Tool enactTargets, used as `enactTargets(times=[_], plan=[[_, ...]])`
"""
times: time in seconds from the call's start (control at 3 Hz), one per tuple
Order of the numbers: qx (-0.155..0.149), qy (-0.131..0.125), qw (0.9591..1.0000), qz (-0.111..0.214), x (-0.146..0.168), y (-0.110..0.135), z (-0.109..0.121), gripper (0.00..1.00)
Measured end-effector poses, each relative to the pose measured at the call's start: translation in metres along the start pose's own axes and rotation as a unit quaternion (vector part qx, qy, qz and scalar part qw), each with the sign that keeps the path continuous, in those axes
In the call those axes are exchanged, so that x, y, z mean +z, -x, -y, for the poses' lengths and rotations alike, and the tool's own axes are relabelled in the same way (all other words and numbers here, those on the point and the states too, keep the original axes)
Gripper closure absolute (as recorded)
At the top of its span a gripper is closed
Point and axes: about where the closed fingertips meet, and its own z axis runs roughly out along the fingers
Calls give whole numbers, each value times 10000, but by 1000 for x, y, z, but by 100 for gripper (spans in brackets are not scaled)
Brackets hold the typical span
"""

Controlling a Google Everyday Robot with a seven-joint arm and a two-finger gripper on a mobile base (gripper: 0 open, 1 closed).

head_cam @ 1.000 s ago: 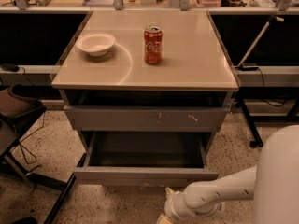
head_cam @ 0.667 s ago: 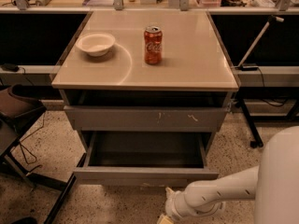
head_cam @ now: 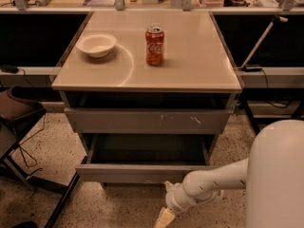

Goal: Close middle drawer

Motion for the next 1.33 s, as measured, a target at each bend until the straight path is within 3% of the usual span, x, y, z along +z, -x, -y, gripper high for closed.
enactTargets(times=[0.33, 0.67, 1.0, 1.33], plan=[[-146, 8, 9999, 73, 4, 32, 26, 0], [-146, 7, 9999, 73, 4, 31, 25, 0], [-259, -60, 9995, 194, 3, 77, 55, 0], [-258, -60, 9995, 194, 3, 77, 55, 0]])
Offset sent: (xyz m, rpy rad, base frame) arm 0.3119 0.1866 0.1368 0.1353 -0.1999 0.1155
